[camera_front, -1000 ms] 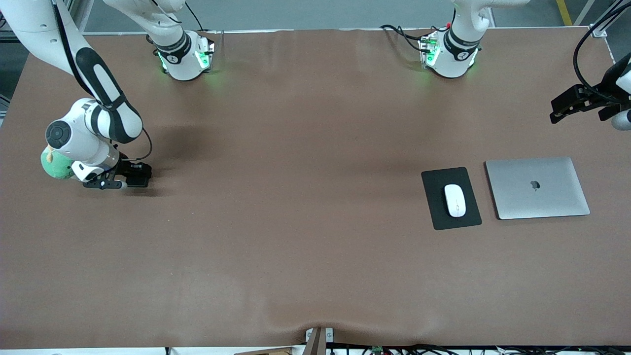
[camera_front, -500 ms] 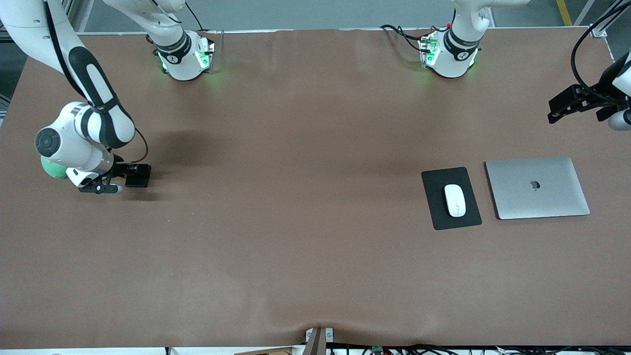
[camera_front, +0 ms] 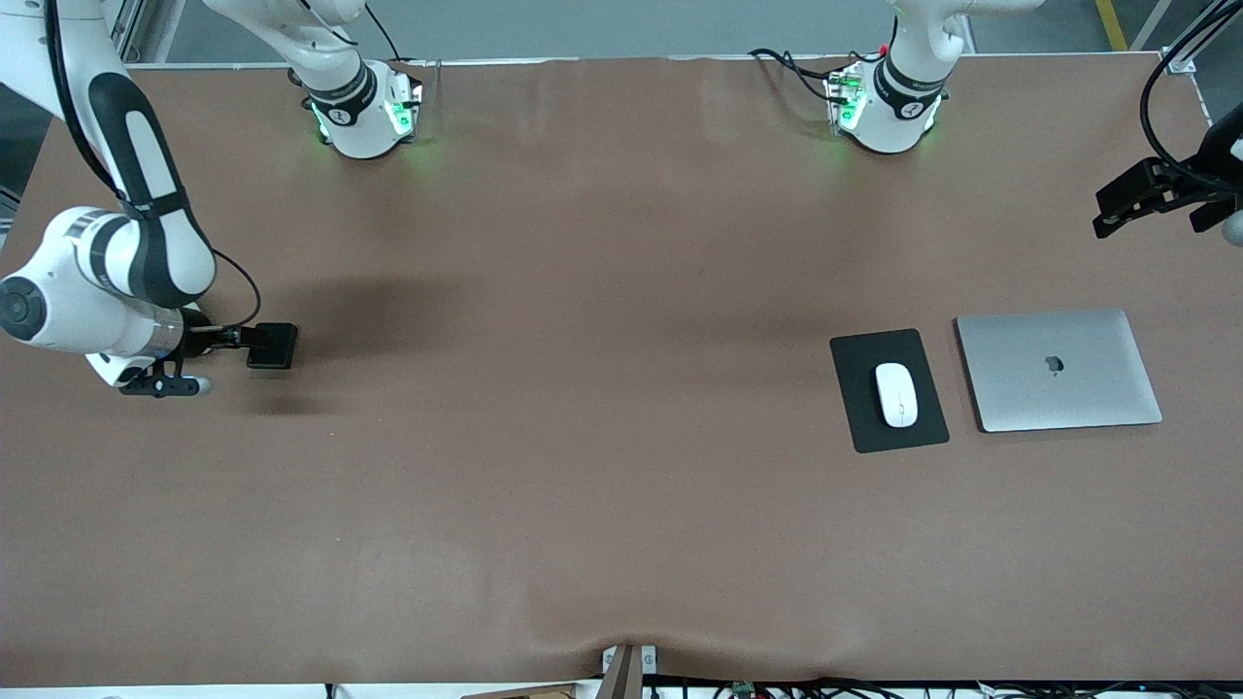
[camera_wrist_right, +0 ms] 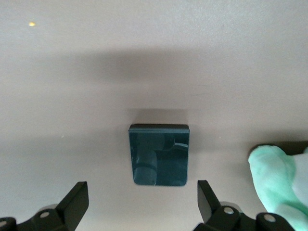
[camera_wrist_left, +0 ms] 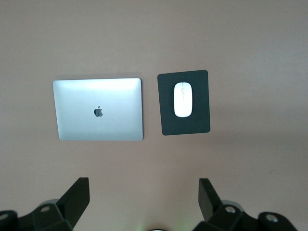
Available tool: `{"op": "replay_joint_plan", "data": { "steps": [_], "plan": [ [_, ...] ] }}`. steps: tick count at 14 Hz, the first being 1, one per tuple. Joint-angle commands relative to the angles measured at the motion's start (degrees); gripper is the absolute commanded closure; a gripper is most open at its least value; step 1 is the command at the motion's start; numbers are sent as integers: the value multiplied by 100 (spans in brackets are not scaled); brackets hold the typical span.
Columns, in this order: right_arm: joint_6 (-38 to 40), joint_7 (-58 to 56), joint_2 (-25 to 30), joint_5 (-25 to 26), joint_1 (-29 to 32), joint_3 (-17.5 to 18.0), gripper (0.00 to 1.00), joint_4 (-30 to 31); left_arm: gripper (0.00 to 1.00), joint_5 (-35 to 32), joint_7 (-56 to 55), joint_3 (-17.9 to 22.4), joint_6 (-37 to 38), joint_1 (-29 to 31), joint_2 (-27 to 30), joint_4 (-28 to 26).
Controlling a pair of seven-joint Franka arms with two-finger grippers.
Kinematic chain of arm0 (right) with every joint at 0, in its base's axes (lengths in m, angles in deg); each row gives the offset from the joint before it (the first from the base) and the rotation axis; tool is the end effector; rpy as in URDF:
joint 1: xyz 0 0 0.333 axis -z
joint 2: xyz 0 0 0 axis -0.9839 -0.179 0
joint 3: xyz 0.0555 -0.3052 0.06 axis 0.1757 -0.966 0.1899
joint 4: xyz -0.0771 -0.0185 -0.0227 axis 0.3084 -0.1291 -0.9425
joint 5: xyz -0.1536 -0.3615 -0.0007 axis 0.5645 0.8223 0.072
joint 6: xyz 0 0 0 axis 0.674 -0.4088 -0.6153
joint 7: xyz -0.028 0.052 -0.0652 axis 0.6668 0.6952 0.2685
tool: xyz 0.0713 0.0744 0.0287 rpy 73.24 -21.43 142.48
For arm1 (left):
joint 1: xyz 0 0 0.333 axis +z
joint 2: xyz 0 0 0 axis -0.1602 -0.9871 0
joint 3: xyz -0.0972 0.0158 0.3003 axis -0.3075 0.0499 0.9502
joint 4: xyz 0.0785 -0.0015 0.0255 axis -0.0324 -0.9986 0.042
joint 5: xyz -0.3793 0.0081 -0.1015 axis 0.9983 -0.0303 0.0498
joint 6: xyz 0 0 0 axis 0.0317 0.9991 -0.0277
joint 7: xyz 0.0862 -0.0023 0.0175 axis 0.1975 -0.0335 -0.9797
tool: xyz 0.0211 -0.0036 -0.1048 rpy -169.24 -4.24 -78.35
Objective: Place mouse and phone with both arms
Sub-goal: 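Lower the black phone beside the plush toy and open the right gripper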
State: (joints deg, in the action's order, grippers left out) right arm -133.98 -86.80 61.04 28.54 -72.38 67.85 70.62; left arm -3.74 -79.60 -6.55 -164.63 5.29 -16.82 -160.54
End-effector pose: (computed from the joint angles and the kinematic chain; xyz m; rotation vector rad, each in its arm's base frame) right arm 0.5442 -0.1230 0.2644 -3.0206 0.0413 0.4087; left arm 0.5347 -0.0195 0.6624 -3.0903 -0.0239 0.0264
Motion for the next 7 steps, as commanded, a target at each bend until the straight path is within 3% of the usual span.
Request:
{"op": "replay_joint_plan", "data": {
  "steps": [1, 7],
  "plan": [
    [1029, -21, 61, 93, 78, 69, 0, -716, 0, 37, 120, 39, 113, -3, 78, -10],
    [2673, 14, 78, 101, 25, 95, 0, -1894, 0, 90, 120, 30, 122, -3, 78, -2]
  ]
}}
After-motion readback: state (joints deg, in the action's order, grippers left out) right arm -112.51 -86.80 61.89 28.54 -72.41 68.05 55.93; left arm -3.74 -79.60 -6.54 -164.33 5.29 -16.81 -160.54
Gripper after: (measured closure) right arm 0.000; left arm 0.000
